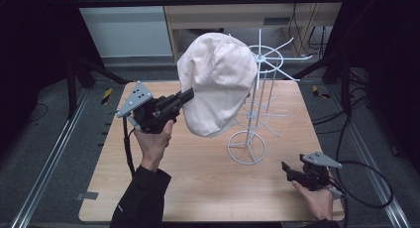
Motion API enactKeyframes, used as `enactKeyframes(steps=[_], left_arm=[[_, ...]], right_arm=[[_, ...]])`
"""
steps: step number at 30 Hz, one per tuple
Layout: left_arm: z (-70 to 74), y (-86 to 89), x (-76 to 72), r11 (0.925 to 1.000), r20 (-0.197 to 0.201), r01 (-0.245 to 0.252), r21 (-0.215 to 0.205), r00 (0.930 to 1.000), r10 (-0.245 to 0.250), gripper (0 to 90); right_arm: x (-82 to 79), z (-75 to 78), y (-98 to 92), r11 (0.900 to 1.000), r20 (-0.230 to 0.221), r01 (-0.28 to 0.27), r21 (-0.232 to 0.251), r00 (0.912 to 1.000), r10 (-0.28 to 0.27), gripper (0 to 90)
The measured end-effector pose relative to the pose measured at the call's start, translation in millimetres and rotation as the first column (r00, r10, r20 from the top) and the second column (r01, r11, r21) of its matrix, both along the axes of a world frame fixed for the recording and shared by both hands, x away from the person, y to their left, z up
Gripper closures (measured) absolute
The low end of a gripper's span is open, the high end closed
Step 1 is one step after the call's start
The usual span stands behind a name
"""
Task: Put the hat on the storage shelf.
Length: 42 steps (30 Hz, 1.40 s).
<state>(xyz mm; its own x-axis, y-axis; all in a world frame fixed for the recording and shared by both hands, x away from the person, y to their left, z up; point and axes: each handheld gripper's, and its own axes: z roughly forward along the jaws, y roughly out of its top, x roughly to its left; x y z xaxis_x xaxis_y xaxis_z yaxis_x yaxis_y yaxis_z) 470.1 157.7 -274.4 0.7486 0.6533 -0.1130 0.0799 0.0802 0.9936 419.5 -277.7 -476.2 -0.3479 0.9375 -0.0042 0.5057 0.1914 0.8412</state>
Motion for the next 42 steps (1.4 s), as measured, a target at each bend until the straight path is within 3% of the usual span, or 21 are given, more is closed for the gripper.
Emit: enactKeyframes(steps=[10, 20, 42], left_arm=[[-21.0, -6.5, 9.0, 0.9989, -0.046, -0.001, 0.047, 0.9989, 0.004, 86.8], [-25.3, -11.2, 13.4, 0.9982, -0.063, -0.003, 0.060, 0.9980, 0.007, 85.3], [-31.9, -13.6, 15.8, 0.9973, -0.106, -0.019, 0.071, 0.9940, 0.027, 64.3]], right_arm=[[-0.1, -1.0, 0.9, 1.000, 0.005, -0.001, -0.005, 1.0000, 0.001, 26.3], [0.1, -1.7, 1.6, 1.000, 0.007, -0.004, -0.011, 1.0000, 0.004, 26.2], [0.1, -1.7, 1.6, 1.000, 0.010, -0.005, -0.013, 0.9999, 0.005, 26.0]])
